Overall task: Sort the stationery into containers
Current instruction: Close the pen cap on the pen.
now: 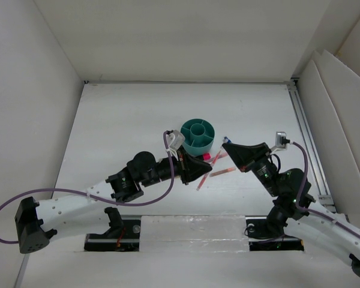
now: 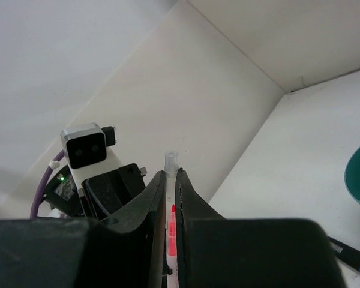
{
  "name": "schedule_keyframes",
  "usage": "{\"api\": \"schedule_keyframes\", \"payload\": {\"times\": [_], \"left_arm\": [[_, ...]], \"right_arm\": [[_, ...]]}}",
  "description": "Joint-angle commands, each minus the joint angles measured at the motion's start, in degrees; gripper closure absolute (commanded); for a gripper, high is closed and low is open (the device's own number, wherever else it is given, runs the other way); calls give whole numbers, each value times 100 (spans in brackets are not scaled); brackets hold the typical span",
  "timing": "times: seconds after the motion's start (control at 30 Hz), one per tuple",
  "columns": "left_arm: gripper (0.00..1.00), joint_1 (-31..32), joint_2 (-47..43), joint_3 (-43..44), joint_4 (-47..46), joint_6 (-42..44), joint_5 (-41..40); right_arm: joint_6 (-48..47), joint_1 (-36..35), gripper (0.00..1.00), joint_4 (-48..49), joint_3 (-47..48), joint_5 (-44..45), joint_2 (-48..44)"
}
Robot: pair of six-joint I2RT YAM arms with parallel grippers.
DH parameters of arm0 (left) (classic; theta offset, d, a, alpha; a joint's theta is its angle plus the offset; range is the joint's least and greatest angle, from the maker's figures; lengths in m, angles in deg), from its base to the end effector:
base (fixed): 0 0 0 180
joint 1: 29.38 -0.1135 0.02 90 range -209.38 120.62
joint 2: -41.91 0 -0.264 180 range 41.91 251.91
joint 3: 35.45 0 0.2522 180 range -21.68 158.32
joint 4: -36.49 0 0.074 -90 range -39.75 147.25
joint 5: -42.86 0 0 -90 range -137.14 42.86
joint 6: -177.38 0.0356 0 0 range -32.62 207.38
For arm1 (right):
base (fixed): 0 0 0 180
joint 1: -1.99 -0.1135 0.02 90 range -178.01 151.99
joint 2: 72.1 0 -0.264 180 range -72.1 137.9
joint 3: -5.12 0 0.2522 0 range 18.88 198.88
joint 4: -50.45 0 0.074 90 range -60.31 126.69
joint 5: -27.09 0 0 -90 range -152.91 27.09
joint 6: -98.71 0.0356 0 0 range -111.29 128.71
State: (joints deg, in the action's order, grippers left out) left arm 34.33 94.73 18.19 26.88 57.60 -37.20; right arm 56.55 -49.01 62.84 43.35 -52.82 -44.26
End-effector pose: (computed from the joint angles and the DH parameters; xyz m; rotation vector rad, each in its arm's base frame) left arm 0.0919 -0.1999 0.3472 0.6080 1.4376 -1.4503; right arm 0.0899 0.1011 0.3245 0.1358 1.2949 1.4007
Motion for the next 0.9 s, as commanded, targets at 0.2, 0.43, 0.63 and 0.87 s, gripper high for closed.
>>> {"api": "schedule_keyframes", "payload": {"times": [0.2, 0.43, 0.63, 0.87], "left_arm": [[100, 28, -131, 99, -282, 95, 35], [100, 28, -131, 99, -229, 95, -18], [100, 28, -131, 99, -229, 95, -18], [100, 28, -131, 99, -229, 95, -18]], "right_arm": [[-169, 20, 100, 109, 14, 64, -173], [-169, 20, 100, 48, 14, 64, -226], [-169, 20, 100, 48, -39, -59, -173], [-116, 20, 100, 109, -91, -112, -68]]}}
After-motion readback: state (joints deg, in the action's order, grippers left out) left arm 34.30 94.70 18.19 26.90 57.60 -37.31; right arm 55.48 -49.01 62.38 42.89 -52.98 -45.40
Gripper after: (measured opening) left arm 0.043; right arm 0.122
